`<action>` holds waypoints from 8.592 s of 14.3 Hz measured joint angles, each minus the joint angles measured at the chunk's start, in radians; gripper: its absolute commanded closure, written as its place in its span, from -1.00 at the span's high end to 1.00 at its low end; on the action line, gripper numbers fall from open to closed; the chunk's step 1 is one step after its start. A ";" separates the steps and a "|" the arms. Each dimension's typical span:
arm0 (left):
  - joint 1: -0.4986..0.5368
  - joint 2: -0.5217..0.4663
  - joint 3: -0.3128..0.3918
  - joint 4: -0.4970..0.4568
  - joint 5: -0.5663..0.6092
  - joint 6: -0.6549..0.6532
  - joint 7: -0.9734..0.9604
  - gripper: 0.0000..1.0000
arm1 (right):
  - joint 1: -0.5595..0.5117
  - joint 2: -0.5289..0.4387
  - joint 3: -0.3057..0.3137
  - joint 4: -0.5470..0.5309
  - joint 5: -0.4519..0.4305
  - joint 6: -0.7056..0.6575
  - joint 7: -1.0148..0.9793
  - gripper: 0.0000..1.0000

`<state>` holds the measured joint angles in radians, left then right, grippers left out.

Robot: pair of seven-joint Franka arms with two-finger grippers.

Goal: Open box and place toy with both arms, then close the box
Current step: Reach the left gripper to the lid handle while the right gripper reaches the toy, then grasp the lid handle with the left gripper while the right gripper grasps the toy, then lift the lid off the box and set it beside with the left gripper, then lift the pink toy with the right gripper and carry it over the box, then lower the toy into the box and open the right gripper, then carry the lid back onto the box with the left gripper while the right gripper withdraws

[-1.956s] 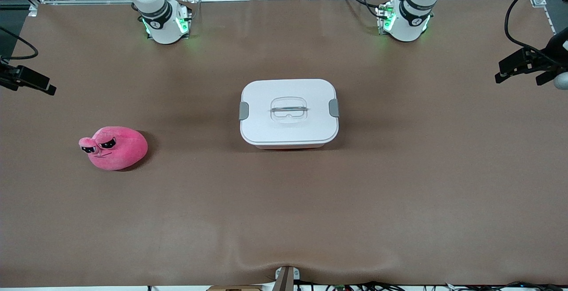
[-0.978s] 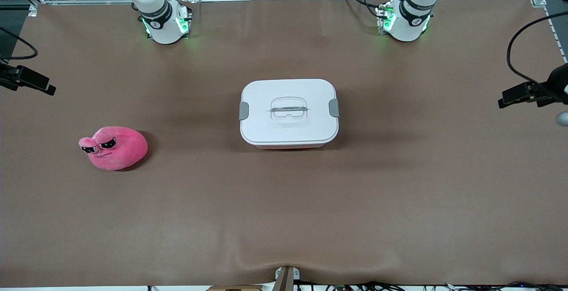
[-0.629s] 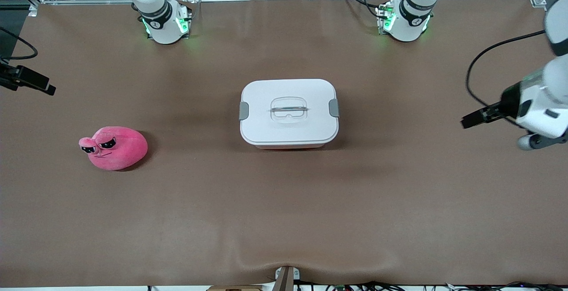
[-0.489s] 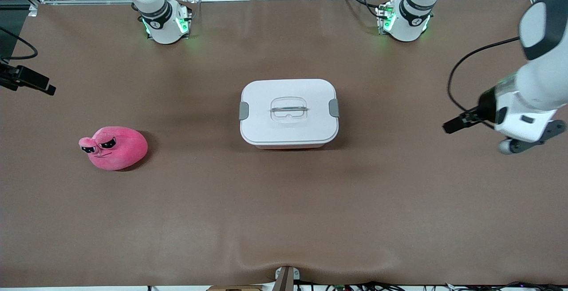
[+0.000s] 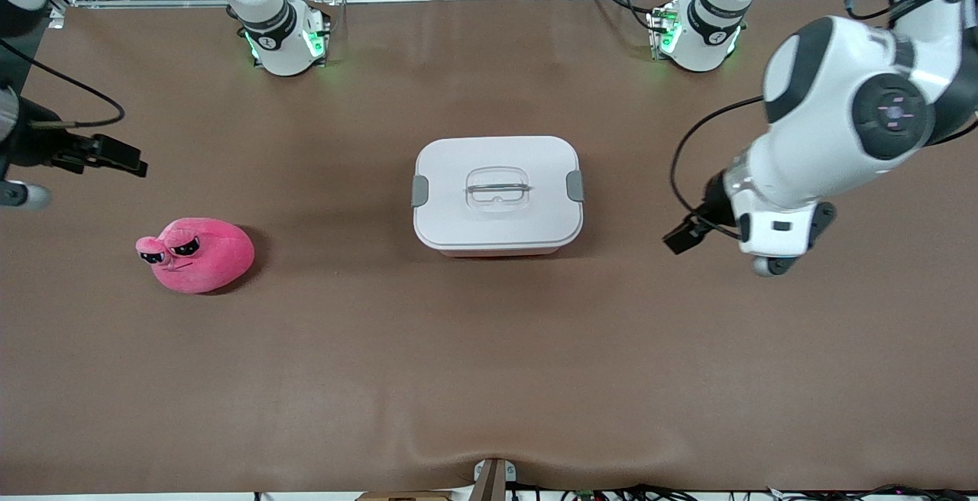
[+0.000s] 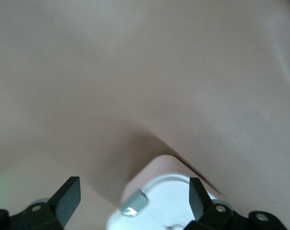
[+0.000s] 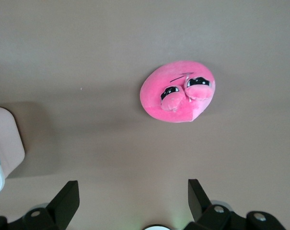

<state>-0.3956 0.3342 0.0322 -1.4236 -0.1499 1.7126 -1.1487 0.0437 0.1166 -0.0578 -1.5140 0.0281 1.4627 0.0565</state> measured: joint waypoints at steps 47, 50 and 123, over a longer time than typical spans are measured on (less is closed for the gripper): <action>-0.426 0.016 0.005 -0.124 0.157 0.325 -1.231 -1.00 | -0.041 0.147 -0.018 -0.458 -0.090 0.656 -0.290 1.00; -0.315 -0.012 0.007 -0.125 0.157 0.311 -1.150 -1.00 | -0.043 0.147 -0.018 -0.459 -0.090 0.660 -0.291 0.52; 0.128 -0.104 -0.141 -0.170 0.036 -0.084 -0.645 -1.00 | 0.679 0.289 -0.029 0.366 -0.419 -0.041 -0.628 1.00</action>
<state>-0.2673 0.2298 -0.1091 -1.5933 -0.1134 1.6291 -1.7933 0.7222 0.4054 -0.0870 -1.1477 -0.3909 1.4219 -0.5717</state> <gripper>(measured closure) 0.930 0.000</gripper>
